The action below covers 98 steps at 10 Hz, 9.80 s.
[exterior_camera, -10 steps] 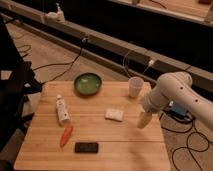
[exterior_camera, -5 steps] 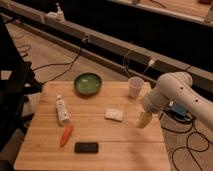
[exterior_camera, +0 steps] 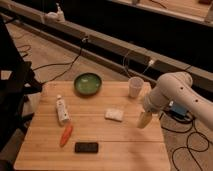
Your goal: Place the pepper on the white sponge
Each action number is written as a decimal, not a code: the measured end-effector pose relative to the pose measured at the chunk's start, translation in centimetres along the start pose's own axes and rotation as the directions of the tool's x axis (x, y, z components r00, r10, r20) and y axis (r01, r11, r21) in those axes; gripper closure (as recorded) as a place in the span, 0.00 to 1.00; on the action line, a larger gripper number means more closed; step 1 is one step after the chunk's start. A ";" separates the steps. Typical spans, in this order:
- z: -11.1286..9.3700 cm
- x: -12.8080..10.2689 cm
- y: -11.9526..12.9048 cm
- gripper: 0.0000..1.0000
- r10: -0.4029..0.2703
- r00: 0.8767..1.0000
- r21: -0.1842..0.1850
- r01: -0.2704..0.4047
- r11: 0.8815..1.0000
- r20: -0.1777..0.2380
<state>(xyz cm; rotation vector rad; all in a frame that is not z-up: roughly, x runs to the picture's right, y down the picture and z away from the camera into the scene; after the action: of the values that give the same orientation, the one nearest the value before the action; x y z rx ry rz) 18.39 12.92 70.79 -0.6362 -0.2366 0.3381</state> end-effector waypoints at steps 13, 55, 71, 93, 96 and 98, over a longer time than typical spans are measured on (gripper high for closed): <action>5.9 -12.2 0.8 0.20 -0.202 0.975 -0.106 0.211 0.972 0.093; 24.3 -31.2 11.0 0.20 -0.721 0.476 -0.256 0.879 0.402 0.504; 20.8 -31.9 2.2 1.00 -0.396 0.793 -0.217 0.534 0.817 0.463; 12.6 -7.6 -9.5 0.70 0.249 0.927 -0.071 -0.239 0.969 0.279; 13.1 -5.4 -8.7 0.41 0.309 0.908 -0.093 -0.294 0.951 0.283; 14.3 -4.9 -7.6 0.36 0.334 0.898 -0.127 -0.310 0.942 0.285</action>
<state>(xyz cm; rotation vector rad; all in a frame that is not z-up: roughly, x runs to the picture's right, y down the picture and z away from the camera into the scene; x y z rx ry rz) 11.14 13.10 86.08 -0.7014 -0.4419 0.7535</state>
